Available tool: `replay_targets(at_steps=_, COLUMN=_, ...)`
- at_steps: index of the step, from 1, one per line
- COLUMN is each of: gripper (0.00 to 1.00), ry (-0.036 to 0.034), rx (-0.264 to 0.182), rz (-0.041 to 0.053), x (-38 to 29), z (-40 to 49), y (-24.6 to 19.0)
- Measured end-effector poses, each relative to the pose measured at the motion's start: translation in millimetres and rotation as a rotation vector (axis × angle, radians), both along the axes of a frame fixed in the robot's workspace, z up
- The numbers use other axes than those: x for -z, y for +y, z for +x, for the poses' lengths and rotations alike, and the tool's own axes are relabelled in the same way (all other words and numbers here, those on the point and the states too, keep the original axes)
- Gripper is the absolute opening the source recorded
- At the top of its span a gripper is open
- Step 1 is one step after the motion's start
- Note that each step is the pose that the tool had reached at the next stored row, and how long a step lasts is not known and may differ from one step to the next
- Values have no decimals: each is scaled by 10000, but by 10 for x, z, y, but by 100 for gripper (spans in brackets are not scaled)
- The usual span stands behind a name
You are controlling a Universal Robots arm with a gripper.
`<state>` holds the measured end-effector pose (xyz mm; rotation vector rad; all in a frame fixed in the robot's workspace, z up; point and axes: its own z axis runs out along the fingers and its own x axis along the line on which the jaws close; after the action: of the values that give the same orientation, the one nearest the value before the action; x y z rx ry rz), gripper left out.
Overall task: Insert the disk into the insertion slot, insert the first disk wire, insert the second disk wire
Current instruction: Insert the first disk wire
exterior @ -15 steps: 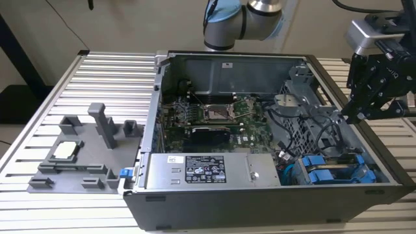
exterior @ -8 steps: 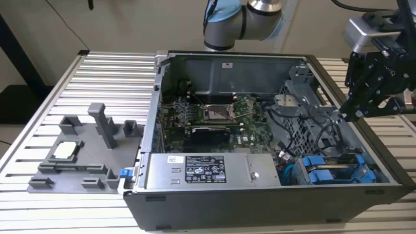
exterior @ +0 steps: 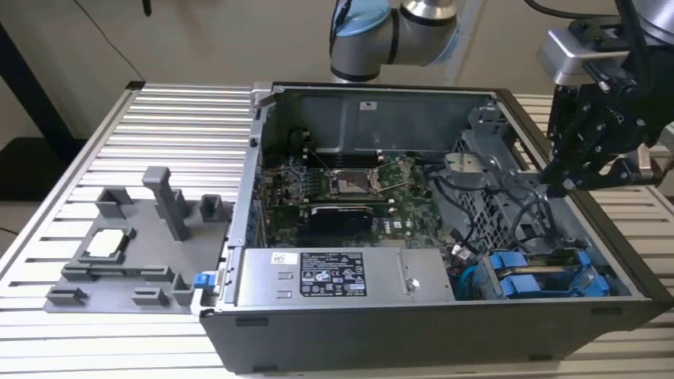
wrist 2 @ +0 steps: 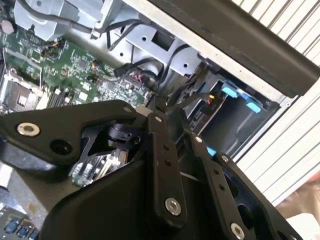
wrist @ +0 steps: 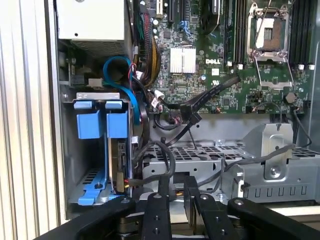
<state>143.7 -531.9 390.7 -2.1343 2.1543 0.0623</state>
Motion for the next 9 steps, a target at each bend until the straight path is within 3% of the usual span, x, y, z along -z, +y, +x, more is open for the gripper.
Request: replay_targets(at_steps=9, gripper=27, ry=0, rx=0, rz=3, x=21, z=-163, y=1)
